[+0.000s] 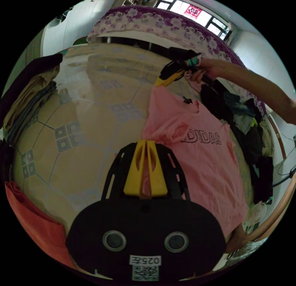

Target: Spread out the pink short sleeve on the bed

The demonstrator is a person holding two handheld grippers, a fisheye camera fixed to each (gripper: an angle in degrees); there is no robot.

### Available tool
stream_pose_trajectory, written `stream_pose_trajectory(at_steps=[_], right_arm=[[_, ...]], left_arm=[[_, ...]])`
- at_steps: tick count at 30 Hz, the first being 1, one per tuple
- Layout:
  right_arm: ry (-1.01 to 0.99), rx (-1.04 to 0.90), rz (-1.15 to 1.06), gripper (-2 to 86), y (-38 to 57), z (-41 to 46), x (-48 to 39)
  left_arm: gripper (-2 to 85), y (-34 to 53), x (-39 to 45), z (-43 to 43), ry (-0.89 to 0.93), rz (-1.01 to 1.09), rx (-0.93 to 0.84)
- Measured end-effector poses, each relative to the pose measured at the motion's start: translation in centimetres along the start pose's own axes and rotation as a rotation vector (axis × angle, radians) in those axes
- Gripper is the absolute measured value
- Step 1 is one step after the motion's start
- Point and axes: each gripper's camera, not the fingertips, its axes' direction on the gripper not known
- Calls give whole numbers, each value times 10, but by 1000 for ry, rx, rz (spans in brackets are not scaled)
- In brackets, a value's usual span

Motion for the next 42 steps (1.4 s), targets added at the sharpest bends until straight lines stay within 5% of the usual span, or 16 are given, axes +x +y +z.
stream_pose_trajectory(at_steps=[10,20,30,35,42], right_arm=[[137,-239,43,-6,-86,67,13],[56,-148,-123,122,-70,70,7],[123,-149,-152,-1,-66,73,2],[61,-110,-203,-9,-89,60,-22],[233,-227,-166,-8,-135,95,-33]], left_arm=[[-10,9,-16,7,-14,-30,-2],[-10,15,-24,10,-40,-26,-14],[-10,19,-31,7,-28,-46,-14],[-10,18,-30,-4,-39,-43,19],[-10,13,-28,-3,-93,-6,-51]])
